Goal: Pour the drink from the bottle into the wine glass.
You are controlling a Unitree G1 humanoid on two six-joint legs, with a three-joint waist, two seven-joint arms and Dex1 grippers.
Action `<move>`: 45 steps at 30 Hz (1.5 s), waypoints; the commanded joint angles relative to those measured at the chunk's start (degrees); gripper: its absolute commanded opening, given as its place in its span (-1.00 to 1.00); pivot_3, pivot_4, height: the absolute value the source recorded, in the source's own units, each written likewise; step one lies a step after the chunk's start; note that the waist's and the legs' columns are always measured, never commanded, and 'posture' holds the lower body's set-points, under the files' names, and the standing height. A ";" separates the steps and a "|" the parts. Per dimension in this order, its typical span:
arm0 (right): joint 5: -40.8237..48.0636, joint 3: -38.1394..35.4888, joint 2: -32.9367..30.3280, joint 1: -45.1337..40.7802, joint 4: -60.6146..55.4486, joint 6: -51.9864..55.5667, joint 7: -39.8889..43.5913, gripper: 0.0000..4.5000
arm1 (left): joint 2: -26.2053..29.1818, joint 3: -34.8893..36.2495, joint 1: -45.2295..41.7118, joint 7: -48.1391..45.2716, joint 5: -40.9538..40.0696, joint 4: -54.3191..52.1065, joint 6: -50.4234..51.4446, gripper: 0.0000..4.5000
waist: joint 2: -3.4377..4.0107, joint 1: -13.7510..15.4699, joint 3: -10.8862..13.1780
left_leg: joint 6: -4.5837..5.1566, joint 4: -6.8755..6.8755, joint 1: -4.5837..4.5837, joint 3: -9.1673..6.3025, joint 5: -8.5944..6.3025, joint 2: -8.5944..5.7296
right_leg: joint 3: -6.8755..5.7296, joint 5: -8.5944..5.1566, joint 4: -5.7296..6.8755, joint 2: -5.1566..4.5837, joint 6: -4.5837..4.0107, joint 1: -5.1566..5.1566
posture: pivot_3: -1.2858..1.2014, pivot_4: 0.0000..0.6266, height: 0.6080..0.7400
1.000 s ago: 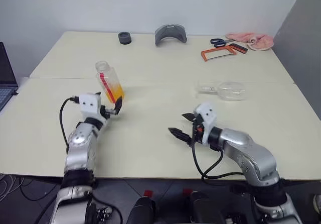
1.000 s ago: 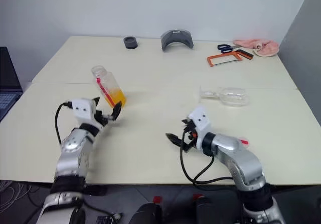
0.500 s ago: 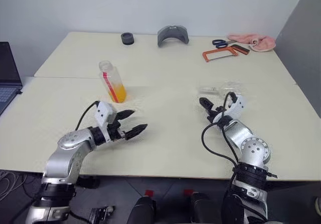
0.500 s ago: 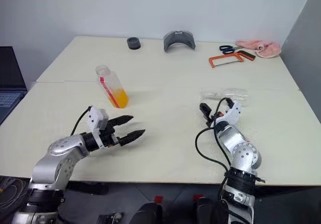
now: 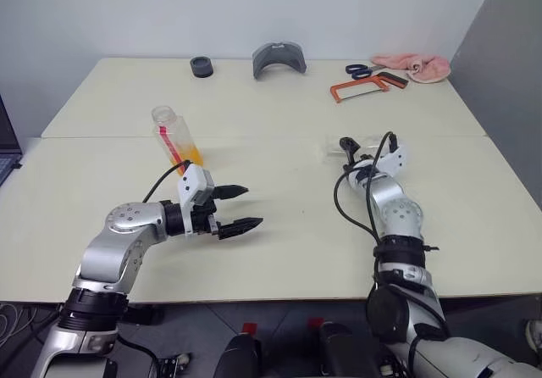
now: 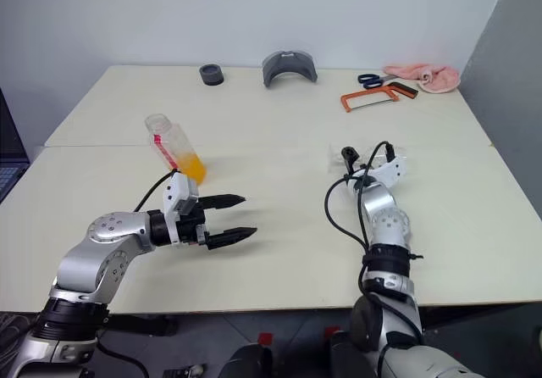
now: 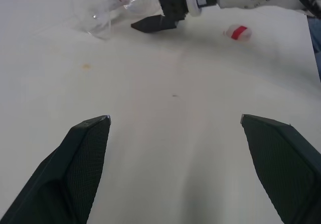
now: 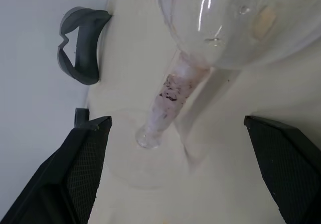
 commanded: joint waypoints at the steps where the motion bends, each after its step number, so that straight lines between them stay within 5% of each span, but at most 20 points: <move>1: 0.40 -1.03 2.35 -4.50 5.76 -4.74 1.92 1.00 | 0.36 0.00 -0.90 -1.21 0.77 0.41 -1.92 0.99 | 0.00 -0.09 0.00 | 0.00 0.00 0.00 0.00 0.00 0.00 | 0.00 0.00 0.00 0.00 0.00 0.00 | 0.03 -0.52 1.00; 9: -0.18 -4.00 0.08 -9.73 18.71 -11.78 4.57 1.00 | -0.41 -0.76 -1.08 -2.19 2.38 3.00 -4.73 0.99 | 0.01 -0.37 0.00 | 0.00 0.00 0.03 0.02 0.00 0.03 | 0.03 0.00 0.00 0.00 0.00 0.00 | 0.03 -0.52 1.00; 22: -1.33 -5.31 -2.90 -13.01 26.22 -13.18 11.18 -0.92 | -1.51 -1.38 -0.89 -2.35 3.76 4.48 -6.93 1.00 | 0.04 -0.27 0.00 | 0.01 -0.04 0.04 0.03 -0.01 0.08 | 0.05 0.01 0.00 -0.04 -0.01 0.01 | 0.03 -0.52 1.00; 27: -9.26 2.85 -4.17 -9.43 20.25 -11.86 17.67 -0.94 | -1.91 -1.07 -0.68 -1.47 4.08 4.24 -7.12 1.00 | 0.07 -0.21 0.03 | 0.02 -0.04 -0.02 0.01 -0.01 0.09 | 0.06 0.01 -0.03 -0.12 -0.01 0.00 | 0.03 -0.52 1.00; 35: -40.73 31.57 -11.03 4.99 11.78 -28.01 30.52 -0.94 | -2.14 -0.87 -0.34 -0.11 4.36 3.96 -7.07 1.00 | 0.10 0.01 0.04 | 0.02 -0.01 -0.08 -0.05 -0.01 0.02 | 0.03 0.00 -0.07 -0.17 0.00 -0.02 | 0.03 -0.52 1.00; 45: -51.48 38.18 -10.89 7.89 15.18 -40.93 33.35 -0.94 | -2.35 1.44 1.70 4.18 4.18 3.36 -6.98 1.00 | 0.08 -0.15 0.03 | 0.01 -0.03 0.00 -0.14 -0.01 0.05 | 0.04 0.00 -0.07 -0.11 0.00 -0.02 | 0.03 -0.52 1.00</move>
